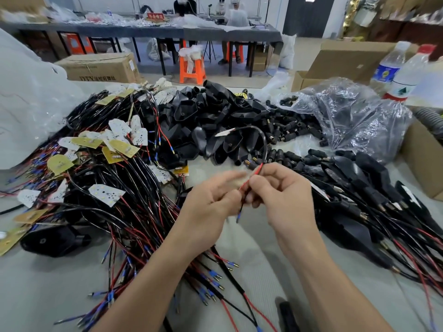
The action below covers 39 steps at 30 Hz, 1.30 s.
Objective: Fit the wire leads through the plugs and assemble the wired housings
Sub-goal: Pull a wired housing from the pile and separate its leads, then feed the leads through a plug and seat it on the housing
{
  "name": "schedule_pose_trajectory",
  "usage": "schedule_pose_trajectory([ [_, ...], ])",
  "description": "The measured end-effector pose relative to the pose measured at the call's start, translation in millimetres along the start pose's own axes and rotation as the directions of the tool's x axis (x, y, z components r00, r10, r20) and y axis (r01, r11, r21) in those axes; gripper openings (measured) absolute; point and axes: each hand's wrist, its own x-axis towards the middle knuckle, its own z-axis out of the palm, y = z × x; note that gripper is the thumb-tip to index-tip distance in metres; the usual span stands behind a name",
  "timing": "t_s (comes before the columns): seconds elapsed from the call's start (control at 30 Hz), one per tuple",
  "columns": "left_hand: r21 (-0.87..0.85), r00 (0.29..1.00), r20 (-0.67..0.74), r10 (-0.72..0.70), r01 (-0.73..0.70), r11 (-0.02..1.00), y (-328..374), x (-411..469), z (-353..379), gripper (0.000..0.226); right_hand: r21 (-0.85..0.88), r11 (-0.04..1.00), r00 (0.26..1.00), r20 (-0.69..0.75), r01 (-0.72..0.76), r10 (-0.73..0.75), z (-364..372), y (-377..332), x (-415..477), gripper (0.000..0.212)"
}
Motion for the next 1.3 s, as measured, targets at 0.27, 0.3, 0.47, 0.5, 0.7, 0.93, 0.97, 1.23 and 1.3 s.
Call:
schedule_pose_trajectory([
  [0.27, 0.231, 0.982, -0.145, 0.124, -0.088, 0.969, -9, -3, 2, 0.041, 0.03, 0.999, 0.999, -0.033, -0.013, 0.014, -2, -5, -2, 0.018],
  [0.3, 0.325, 0.978, -0.152, 0.145, -0.089, 0.942, -7, -4, 0, 0.032, 0.036, 0.999, 0.999, -0.046, -0.019, 0.02, -3, -6, -2, 0.018],
  [0.47, 0.861, 0.923, -0.299, 0.244, 0.151, 0.486, -4, 2, -43, 0.034, -0.073, 0.99, 0.977, -0.165, 0.123, -0.134, -15, -13, 2, 0.019],
  [0.5, 0.929, 0.95, -0.254, 0.18, 0.188, 0.319, -4, 3, -48, 0.043, -0.134, 0.98, 0.971, -0.169, 0.147, -0.169, -17, -13, 3, 0.017],
  [0.7, 0.963, 0.97, -0.235, 0.063, 0.223, 0.148, -10, 5, -42, 0.036, -0.233, 0.956, 0.978, -0.066, 0.178, -0.199, -14, -9, -1, 0.016],
  [0.93, 0.726, 0.935, -0.291, 0.205, 0.077, 0.683, 1, -5, -42, 0.027, -0.162, 0.976, 0.986, -0.058, 0.148, -0.159, -15, -8, 1, 0.016],
  [0.97, 0.696, 0.945, -0.26, 0.198, 0.041, 0.716, 2, -6, -40, 0.028, -0.136, 0.981, 0.987, -0.061, 0.139, -0.148, -14, -7, 2, 0.016],
  [1.23, 0.719, 0.965, -0.056, 0.255, -0.138, 0.681, 7, -8, -42, 0.036, 0.033, 0.994, 0.99, -0.098, 0.105, -0.101, -9, -2, 1, 0.015],
  [1.3, 0.749, 0.966, -0.061, 0.251, -0.122, 0.651, 8, -10, -42, 0.036, 0.052, 0.993, 0.988, -0.12, 0.106, -0.099, -10, -1, 2, 0.014],
])
